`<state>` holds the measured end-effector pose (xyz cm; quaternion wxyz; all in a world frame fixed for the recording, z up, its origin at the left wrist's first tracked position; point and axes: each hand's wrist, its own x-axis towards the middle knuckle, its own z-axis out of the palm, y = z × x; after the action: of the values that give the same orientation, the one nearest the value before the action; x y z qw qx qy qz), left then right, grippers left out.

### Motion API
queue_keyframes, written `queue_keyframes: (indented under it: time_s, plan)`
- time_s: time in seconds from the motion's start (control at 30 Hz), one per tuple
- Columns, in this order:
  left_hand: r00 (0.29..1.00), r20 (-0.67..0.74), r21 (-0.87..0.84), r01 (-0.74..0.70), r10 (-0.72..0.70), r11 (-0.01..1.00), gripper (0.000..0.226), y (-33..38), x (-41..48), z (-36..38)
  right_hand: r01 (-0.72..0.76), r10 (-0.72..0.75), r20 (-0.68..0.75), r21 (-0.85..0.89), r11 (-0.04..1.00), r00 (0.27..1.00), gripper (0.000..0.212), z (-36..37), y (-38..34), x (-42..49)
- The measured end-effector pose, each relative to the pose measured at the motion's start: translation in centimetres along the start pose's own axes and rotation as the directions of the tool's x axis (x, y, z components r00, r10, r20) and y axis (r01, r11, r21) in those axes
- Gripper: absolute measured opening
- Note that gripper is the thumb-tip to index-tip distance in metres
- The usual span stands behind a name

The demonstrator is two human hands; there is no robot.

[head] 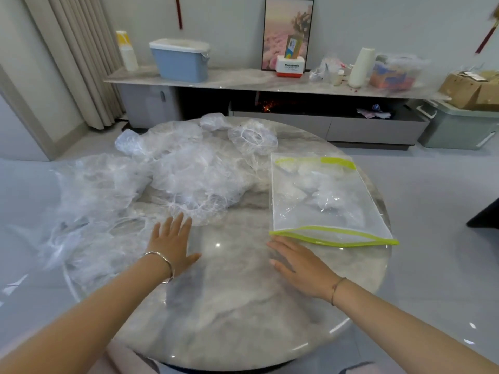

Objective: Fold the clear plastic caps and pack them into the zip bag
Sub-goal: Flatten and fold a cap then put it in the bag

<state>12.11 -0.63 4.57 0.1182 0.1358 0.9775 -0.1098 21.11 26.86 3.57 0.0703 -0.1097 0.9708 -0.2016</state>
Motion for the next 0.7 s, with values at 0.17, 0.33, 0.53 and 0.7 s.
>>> queue_keyframes:
  time_s: [0.17,0.33,0.53,0.7]
  plan:
    - [0.967,-0.107,-0.059,0.226,-0.231,0.972,0.078,-5.7,0.1,-0.2,0.087,-0.089,-0.039,-0.053,0.995,0.995,0.047,0.2,-2.2,1.8]
    - [0.974,-0.078,-0.094,0.206,-0.213,0.974,0.035,-8.8,0.3,0.8,0.106,-0.106,-0.073,-0.014,0.994,0.992,0.041,0.4,-3.5,2.3]
    - [0.911,-0.409,-0.567,-0.211,-0.051,0.796,0.004,-6.0,-0.5,0.1,0.149,-0.141,-0.143,0.052,0.987,0.98,0.043,0.7,-4.8,2.4]
    - [0.834,-0.465,-0.678,-0.551,0.297,0.487,0.011,0.2,-3.6,-0.8,0.281,-0.289,-0.289,-0.07,0.957,0.913,0.083,-0.2,-5.1,2.2]
